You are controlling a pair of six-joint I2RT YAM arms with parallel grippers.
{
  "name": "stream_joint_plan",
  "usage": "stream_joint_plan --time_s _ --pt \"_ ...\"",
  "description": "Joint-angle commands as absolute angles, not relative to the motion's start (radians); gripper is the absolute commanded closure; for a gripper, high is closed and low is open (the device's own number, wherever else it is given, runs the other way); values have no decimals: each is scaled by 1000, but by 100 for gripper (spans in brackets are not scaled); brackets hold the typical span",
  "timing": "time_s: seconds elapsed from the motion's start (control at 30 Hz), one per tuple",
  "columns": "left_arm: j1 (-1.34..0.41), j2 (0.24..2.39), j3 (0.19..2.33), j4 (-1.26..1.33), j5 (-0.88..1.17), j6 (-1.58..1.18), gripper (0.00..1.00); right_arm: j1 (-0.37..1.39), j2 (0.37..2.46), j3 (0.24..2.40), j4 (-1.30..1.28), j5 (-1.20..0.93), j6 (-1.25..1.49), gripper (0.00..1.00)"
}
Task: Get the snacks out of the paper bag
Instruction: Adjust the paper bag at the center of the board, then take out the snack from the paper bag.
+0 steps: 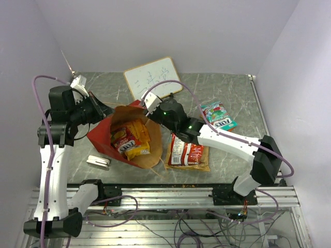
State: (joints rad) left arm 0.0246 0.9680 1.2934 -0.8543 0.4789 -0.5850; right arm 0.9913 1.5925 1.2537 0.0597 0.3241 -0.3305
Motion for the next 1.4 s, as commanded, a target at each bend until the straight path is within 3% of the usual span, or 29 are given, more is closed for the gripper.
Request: stream_joint_plan --time_s 0.0,0.27,0.47,0.7,0.93,1.13,1.37 --pt "29 942 1274 -819 524 -633 93 984 1517 1305 -115 235 -304 54" --pt "28 981 1326 -855 532 -603 93 1011 1325 1216 -244 -80 -290 31" --pt "28 1008 1335 -815 551 -620 93 1053 1240 1132 -267 -233 -374 30" --pt "28 1035 1359 -814 562 -612 93 1186 1334 1139 -220 -290 -437 37" --pt "28 1029 1347 -811 573 -630 93 1232 1533 1138 -51 -76 -204 45" --pt "28 1007 1308 -779 589 -675 93 1233 1647 1131 36 139 -114 64" --pt "28 973 1254 -759 606 -716 93 1229 1771 1132 101 317 -73 79"
